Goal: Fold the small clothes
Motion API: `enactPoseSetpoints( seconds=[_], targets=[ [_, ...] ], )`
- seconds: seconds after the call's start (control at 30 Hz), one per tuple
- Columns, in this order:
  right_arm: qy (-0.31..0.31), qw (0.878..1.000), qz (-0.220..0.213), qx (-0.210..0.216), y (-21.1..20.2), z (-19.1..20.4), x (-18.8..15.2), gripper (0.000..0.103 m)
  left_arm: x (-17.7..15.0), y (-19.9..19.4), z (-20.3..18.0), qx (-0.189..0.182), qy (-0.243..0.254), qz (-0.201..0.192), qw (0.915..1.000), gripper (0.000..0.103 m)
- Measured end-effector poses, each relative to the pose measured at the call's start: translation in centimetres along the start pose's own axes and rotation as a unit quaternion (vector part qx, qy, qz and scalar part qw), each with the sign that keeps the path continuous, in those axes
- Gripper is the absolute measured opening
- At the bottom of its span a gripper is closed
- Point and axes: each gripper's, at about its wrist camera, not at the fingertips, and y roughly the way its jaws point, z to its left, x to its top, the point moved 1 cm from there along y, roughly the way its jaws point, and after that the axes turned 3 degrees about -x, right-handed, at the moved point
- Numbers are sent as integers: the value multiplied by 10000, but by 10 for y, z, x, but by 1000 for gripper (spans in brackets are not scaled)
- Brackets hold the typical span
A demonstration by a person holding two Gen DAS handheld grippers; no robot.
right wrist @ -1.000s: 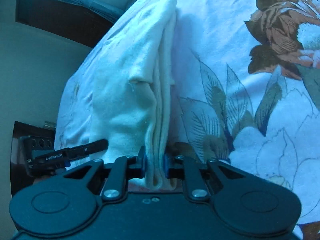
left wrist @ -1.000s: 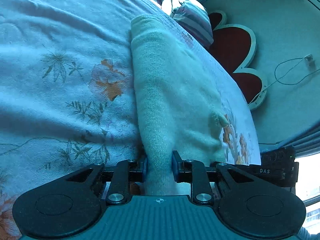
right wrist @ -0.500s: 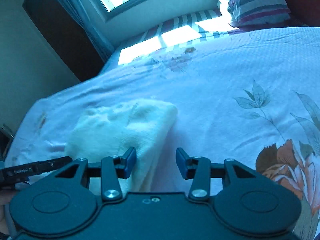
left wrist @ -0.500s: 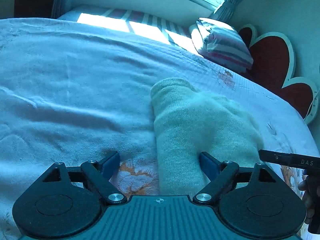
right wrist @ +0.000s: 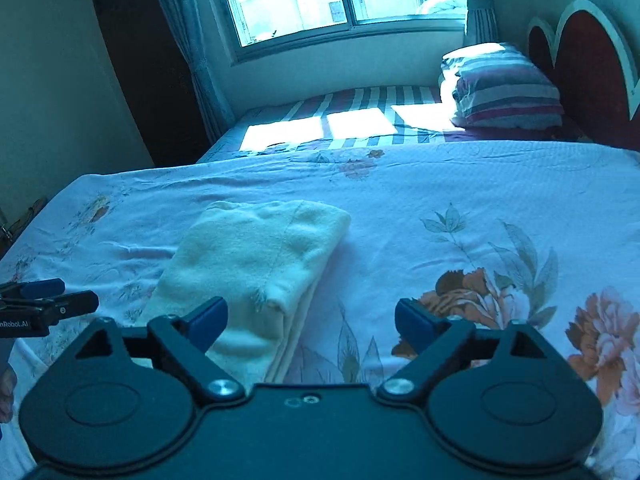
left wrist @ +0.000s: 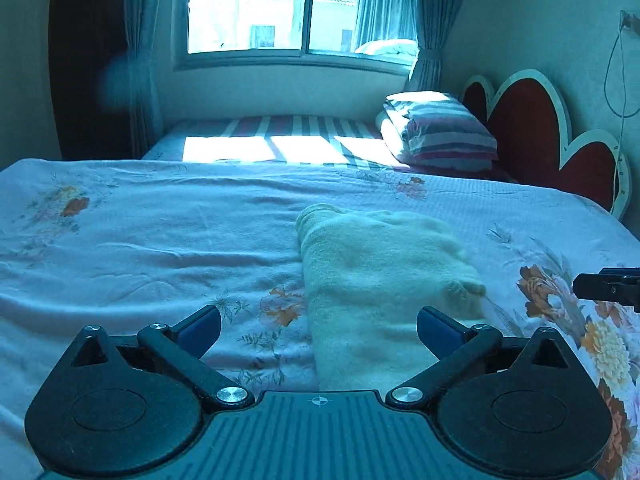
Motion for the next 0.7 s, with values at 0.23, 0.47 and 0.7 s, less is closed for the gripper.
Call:
enactPoseSetpoints(
  seconds=[0.23, 0.47, 0.7],
  targets=[
    [-104, 9979, -507, -401, -95, 47, -45, 93, -27, -101, -6, -248, -11, -334, 9991, 103],
    [-90, 9945, -814, -658, -163, 85, -68, 93, -46, -192, -7, -264, 192, -737, 9967, 103],
    [-263, 9913, -1180, -529, -220, 107, -91, 93, -64, -256, -2, -241, 106, -1106, 9935, 103]
  ],
)
